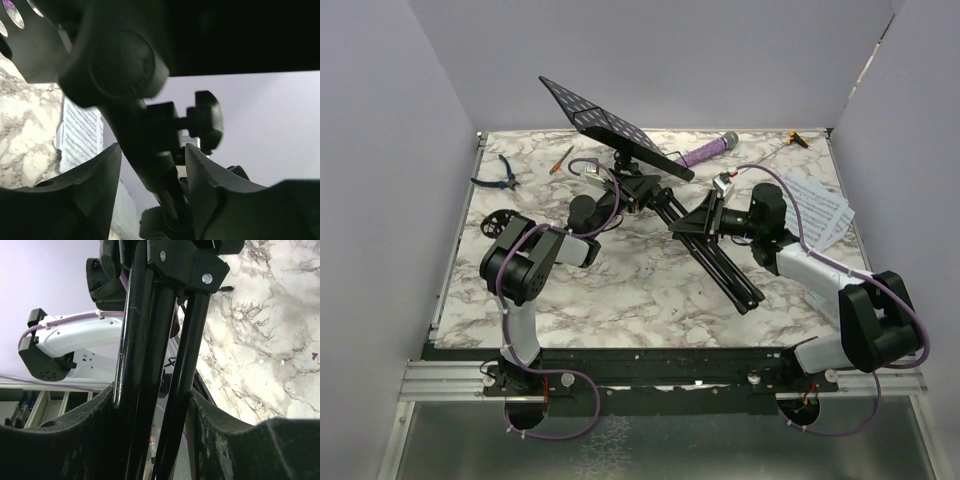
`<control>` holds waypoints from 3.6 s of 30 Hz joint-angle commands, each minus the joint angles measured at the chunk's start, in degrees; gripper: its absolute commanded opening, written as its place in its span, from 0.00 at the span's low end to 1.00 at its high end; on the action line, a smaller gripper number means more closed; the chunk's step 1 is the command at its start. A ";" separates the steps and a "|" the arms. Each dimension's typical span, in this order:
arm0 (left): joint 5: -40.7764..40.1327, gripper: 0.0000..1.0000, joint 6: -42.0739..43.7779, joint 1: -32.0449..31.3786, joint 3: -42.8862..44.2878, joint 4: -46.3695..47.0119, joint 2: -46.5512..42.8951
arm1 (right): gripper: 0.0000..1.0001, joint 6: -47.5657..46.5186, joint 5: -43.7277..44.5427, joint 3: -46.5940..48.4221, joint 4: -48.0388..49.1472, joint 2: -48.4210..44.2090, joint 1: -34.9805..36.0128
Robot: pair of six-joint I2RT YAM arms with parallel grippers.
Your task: Set up the instrument practice props
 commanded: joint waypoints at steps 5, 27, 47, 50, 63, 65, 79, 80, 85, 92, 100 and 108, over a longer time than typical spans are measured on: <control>-0.15 0.21 1.93 -0.04 2.69 3.73 0.11 | 0.00 -12.10 -5.18 3.47 12.42 -7.80 0.39; 0.25 0.00 39.88 -3.81 12.12 -30.64 -24.62 | 0.80 -39.83 5.23 13.10 -19.65 -10.36 0.40; -1.01 0.00 58.15 -4.76 14.42 -39.85 -36.26 | 1.00 -47.63 12.41 4.98 -16.91 -18.63 0.39; -0.01 0.00 59.81 -4.95 15.38 -40.02 -36.91 | 1.00 -47.30 14.08 3.39 -14.79 -18.92 0.39; -0.44 0.00 65.08 -6.23 14.60 -40.05 -40.01 | 1.00 -47.08 12.87 -3.92 -4.02 -20.55 0.39; -0.94 0.00 64.68 -6.32 13.98 -39.87 -40.36 | 1.00 -46.33 10.92 -3.95 -3.04 -19.38 0.39; -2.48 0.00 58.50 -6.62 9.22 -33.54 -41.62 | 0.96 -31.76 8.63 -7.56 24.14 -2.90 8.79; -2.46 0.00 58.07 -6.63 9.03 -33.02 -41.59 | 0.95 -31.11 9.11 -7.35 26.01 -1.42 9.58; -1.94 0.00 56.92 -6.88 8.53 -31.59 -41.71 | 0.87 -28.95 8.62 -3.87 32.54 6.46 14.18; -2.51 0.00 56.52 -6.98 7.71 -30.70 -42.23 | 0.74 -26.06 8.76 -0.04 38.06 13.61 18.03; -2.88 0.00 56.95 -7.03 7.57 -30.27 -42.89 | 0.21 -25.67 9.89 2.26 37.10 17.53 19.28; -1.39 0.00 58.79 -7.04 8.41 -30.27 -44.74 | 0.01 -40.55 18.16 5.44 14.31 10.21 19.30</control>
